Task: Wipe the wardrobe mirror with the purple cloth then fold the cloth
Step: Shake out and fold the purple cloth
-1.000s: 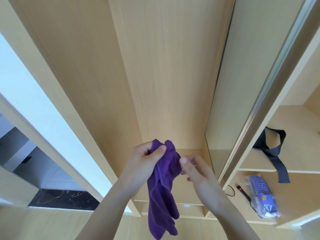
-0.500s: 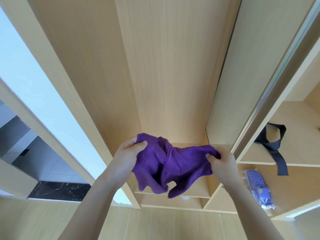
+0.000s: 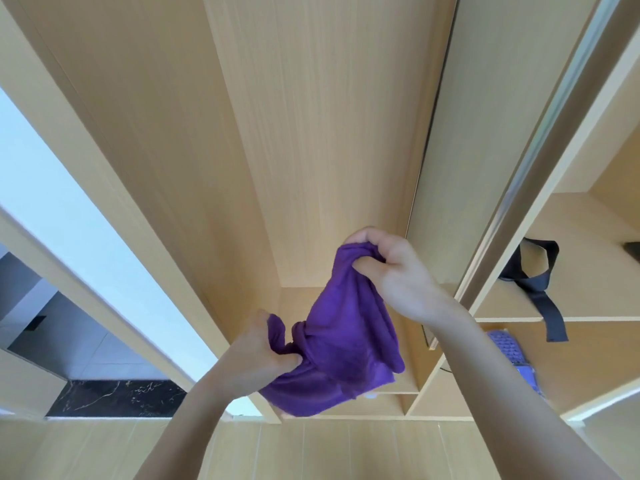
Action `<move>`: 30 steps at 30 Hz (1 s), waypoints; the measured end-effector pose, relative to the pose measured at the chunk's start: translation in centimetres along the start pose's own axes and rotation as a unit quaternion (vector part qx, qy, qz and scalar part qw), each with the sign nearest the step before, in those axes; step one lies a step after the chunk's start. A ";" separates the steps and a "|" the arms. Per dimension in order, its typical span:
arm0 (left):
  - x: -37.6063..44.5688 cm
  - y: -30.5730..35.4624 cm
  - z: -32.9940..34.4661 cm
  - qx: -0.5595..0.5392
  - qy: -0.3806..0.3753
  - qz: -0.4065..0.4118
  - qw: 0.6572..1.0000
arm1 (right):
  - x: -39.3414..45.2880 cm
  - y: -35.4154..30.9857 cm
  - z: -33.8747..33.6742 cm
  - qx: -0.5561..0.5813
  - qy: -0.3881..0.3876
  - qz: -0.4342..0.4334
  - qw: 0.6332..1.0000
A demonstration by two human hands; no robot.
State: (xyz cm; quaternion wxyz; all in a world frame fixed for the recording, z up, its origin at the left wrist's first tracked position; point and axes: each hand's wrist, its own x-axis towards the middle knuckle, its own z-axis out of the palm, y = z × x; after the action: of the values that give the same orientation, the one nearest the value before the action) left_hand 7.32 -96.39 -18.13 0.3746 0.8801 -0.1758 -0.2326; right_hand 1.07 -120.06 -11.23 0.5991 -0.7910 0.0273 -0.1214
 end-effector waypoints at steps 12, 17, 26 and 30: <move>1.0 2.5 2.5 -0.069 -0.077 -0.051 0.993 | 4.0 4.0 3.1 -0.145 -0.032 0.053 0.988; 1.5 2.4 1.6 -0.345 -0.036 -0.215 0.913 | 0.8 8.7 4.2 -0.168 -0.007 0.153 0.974; 0.4 1.2 1.8 -0.459 -0.131 -0.201 0.856 | -3.3 9.2 3.5 -0.141 -0.131 0.153 0.969; -0.6 0.3 0.4 -0.398 -0.141 -0.129 0.897 | -2.7 9.9 0.7 -0.105 -0.038 0.194 0.975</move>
State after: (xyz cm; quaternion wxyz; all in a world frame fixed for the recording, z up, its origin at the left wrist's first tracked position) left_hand 6.52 -96.51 -18.02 0.6317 0.6307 -0.0040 -0.4509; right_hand -0.41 -121.65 -21.30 0.5253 -0.8331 0.1703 0.0313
